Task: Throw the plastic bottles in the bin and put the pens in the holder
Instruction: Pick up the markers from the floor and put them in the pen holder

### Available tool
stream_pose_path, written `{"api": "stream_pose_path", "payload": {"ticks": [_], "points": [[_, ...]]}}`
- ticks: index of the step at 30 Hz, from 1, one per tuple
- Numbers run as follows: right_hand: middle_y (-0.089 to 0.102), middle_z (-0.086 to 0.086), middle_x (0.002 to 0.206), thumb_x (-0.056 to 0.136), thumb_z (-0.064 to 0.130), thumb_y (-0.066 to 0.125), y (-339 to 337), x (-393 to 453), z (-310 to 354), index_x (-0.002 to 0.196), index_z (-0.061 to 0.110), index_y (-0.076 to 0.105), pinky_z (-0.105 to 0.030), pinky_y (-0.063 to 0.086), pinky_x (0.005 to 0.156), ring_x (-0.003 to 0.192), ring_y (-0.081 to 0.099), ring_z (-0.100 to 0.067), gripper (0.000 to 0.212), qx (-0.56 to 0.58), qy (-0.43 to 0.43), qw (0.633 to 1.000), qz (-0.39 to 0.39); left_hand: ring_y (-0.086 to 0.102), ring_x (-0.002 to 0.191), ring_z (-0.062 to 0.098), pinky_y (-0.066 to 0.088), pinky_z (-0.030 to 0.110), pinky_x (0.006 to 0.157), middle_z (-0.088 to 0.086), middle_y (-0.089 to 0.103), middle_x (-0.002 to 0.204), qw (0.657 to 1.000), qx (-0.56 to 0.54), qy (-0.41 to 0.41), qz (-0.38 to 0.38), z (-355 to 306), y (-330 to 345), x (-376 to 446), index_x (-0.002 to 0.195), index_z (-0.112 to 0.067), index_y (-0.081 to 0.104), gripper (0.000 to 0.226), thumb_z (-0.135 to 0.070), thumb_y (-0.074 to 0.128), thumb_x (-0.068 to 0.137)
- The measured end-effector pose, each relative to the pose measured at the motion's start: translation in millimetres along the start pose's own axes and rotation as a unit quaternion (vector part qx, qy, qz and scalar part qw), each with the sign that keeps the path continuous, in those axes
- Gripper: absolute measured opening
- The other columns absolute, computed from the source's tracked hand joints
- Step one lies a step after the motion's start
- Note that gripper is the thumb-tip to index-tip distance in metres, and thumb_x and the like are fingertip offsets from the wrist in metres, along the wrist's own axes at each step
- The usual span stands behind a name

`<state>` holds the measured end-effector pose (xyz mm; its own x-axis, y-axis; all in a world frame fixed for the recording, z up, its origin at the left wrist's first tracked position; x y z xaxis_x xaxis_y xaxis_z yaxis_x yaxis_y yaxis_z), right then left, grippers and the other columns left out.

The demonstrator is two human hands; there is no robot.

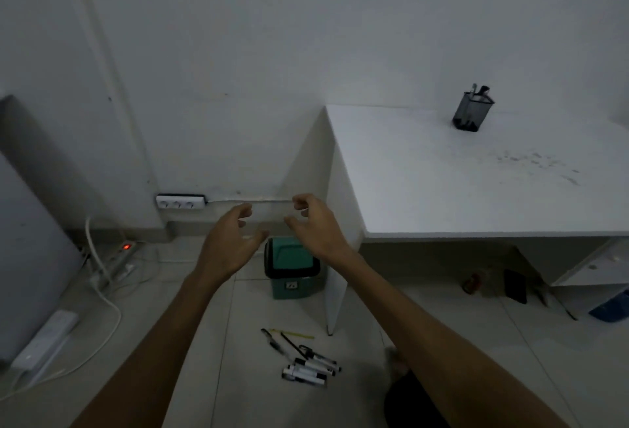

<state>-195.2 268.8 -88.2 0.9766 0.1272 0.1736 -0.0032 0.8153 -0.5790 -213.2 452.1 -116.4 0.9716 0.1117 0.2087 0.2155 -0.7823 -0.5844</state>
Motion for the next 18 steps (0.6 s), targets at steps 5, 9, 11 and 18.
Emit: {"api": "stream_pose_path", "payload": {"ticks": [5, 9, 11, 18], "points": [[0.056, -0.009, 0.129, 0.092, 0.026, 0.062, 58.2, 16.2, -56.0, 0.131, 0.009, 0.050, -0.028, 0.044, 0.097, 0.117, 0.054, -0.022, 0.044, -0.023, 0.045, 0.997, 0.057, 0.057, 0.109, 0.014, 0.047, 0.030, 0.090, -0.001, 0.059, 0.134, 0.998, 0.001, -0.051, 0.020, 57.9, 27.3, 5.0, 0.135, -0.017, 0.050, 0.067, -0.041, 0.076, 0.078], [0.054, -0.008, 0.131, 0.092, 0.028, 0.063, 99.8, 31.2, -111.2, 0.133, 0.009, 0.048, -0.036, 0.045, 0.103, 0.120, 0.052, -0.020, 0.047, -0.017, 0.088, 0.991, 0.098, 0.056, 0.110, 0.014, 0.049, 0.032, 0.094, -0.001, 0.058, 0.134, 0.994, -0.011, -0.095, 0.045, 103.5, 59.7, 15.9, 0.137, -0.018, 0.048, 0.068, -0.039, 0.076, 0.079], [0.054, -0.007, 0.132, 0.092, 0.028, 0.063, 125.3, 41.5, -141.6, 0.134, 0.010, 0.048, -0.038, 0.047, 0.103, 0.120, 0.051, -0.020, 0.048, -0.009, 0.109, 0.987, 0.120, 0.056, 0.110, 0.014, 0.049, 0.033, 0.095, -0.002, 0.057, 0.134, 0.990, -0.023, -0.124, 0.060, 132.9, 81.1, 23.7, 0.137, -0.019, 0.048, 0.068, -0.039, 0.076, 0.079], [0.057, -0.008, 0.126, 0.092, 0.025, 0.063, 212.9, 44.4, -250.0, 0.128, 0.010, 0.052, -0.031, 0.045, 0.099, 0.111, 0.053, -0.018, 0.041, -0.026, 0.190, 0.962, 0.195, 0.055, 0.107, 0.013, 0.047, 0.029, 0.094, -0.002, 0.057, 0.132, 0.969, -0.045, -0.204, 0.129, 232.0, 163.9, 24.3, 0.140, -0.019, 0.045, 0.069, -0.037, 0.076, 0.080]]}}
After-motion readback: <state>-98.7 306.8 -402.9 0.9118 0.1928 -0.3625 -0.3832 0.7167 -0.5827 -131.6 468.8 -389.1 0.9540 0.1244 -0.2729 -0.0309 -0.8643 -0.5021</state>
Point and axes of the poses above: each hand's wrist, its own x-axis towards the middle knuckle, its own y-axis out of the palm, z = x × y, the point moved 2 cm from there along x, towards the middle knuckle
